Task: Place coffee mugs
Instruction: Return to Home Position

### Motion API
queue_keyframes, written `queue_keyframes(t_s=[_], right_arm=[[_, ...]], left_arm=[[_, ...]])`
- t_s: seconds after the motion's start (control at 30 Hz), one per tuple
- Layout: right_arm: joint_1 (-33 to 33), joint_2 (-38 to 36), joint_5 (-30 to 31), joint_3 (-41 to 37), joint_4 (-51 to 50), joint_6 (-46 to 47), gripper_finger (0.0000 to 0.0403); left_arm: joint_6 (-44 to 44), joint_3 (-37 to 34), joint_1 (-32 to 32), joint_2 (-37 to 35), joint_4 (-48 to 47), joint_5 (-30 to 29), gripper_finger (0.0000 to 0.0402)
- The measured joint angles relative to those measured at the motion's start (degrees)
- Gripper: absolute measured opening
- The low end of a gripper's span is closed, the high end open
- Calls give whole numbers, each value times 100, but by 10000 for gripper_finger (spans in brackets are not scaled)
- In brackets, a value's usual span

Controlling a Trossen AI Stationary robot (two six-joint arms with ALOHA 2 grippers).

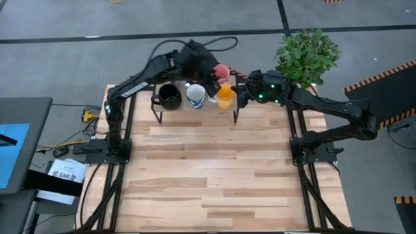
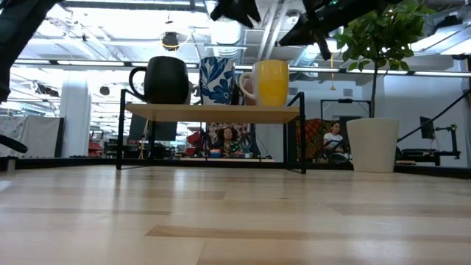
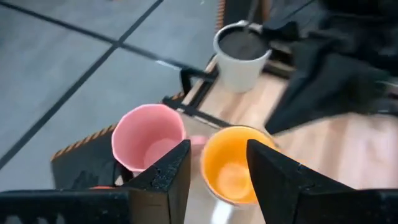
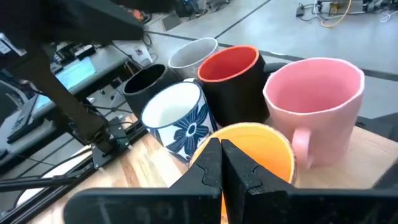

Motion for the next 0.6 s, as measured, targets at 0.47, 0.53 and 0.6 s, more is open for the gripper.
queue_keyframes(t_s=[0.47, 0.53, 0.6], right_arm=[[363, -890, 0, 4, -788, -181, 20], [462, -965, 2, 4, -796, -185, 20], [551, -1021, 5, 4, -806, -200, 20]], left_arm=[[274, 0, -1323, -888, 34, 6, 3], [341, -15, -1571, -922, 31, -290, 1], [353, -140, -1786, -987, 224, -502, 0]])
